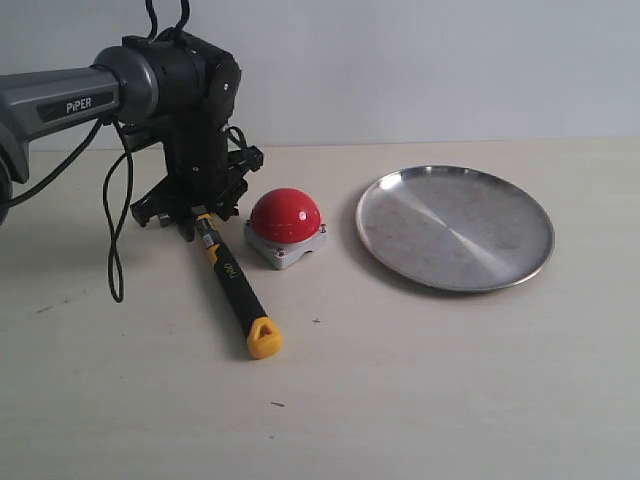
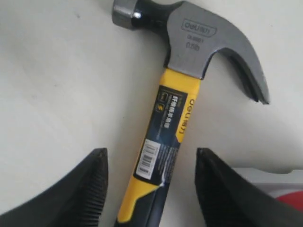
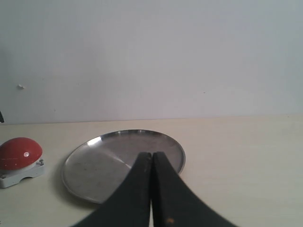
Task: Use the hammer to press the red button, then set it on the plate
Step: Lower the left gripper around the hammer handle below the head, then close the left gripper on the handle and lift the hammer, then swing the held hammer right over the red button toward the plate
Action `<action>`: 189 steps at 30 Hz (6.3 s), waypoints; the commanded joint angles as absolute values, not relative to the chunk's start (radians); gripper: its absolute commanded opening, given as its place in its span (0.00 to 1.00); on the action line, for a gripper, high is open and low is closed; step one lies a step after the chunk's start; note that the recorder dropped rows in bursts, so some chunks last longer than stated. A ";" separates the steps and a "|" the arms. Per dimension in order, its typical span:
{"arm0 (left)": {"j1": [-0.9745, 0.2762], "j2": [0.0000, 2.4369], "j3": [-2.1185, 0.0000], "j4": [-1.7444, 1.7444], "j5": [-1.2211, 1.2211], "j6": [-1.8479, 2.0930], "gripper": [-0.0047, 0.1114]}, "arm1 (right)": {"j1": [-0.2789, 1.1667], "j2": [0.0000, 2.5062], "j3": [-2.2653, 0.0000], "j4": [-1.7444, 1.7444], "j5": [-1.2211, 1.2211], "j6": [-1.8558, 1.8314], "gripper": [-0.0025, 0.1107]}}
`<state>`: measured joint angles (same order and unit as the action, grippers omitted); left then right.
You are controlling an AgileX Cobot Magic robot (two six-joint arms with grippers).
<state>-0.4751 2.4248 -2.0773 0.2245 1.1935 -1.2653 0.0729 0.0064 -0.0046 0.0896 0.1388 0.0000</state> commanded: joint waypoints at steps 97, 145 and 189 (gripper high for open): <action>-0.463 2.332 -1.863 0.280 1.145 -1.132 0.04 | 0.066 0.000 0.000 0.088 0.133 0.000 0.02; -0.558 1.861 -1.161 0.067 0.772 -1.235 0.04 | 0.066 0.000 0.000 0.088 0.133 0.000 0.02; -0.558 1.861 -1.161 0.158 0.778 -0.866 0.04 | 0.066 0.000 0.000 0.088 0.133 0.000 0.02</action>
